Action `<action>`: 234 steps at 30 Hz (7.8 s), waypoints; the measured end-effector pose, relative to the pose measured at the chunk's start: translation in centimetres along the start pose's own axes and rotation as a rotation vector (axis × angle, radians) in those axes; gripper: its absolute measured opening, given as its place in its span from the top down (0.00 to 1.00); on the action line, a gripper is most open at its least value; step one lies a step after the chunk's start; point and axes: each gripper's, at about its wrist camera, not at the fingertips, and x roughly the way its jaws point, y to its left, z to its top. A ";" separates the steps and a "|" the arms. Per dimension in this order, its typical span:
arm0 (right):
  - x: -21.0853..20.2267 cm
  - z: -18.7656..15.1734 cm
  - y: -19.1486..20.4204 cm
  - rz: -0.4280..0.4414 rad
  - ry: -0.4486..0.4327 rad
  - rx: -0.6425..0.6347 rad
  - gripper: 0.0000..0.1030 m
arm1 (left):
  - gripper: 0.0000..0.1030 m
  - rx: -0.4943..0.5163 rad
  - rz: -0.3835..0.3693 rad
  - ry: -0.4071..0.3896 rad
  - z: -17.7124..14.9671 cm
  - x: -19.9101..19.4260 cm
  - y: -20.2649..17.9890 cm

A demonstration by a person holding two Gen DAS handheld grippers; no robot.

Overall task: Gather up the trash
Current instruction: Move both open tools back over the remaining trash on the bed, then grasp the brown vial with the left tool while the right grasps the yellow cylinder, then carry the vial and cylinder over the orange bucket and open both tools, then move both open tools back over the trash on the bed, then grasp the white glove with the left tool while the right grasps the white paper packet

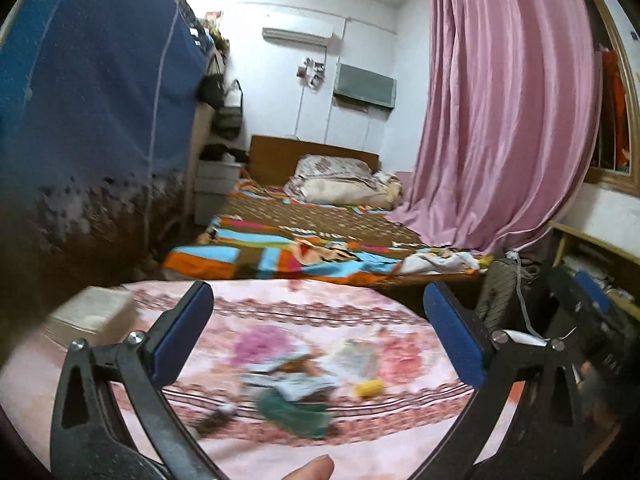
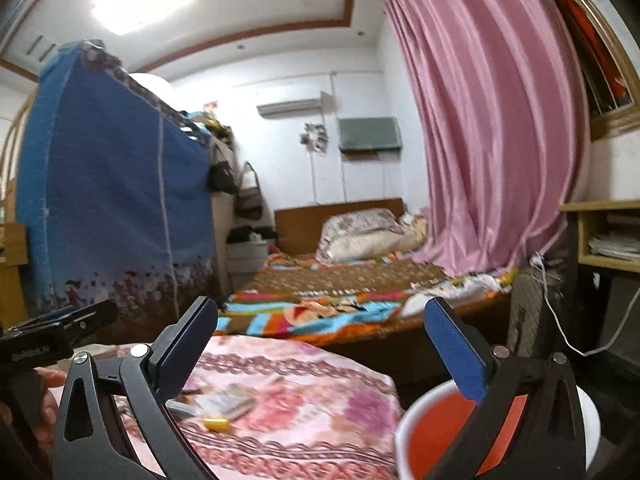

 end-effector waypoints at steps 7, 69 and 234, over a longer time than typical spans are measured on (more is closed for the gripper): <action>0.5 -0.8 3.4 0.059 0.002 -0.075 0.00 | 0.11 0.063 0.112 -0.076 -0.7 -2.9 4.0; 12.1 -9.4 8.3 0.268 0.779 -0.109 0.73 | 1.00 -0.105 -0.110 0.596 -7.0 5.4 7.9; 17.4 -9.0 6.5 0.215 0.774 -0.088 0.07 | 0.69 -0.124 -0.095 0.595 -5.6 11.0 6.6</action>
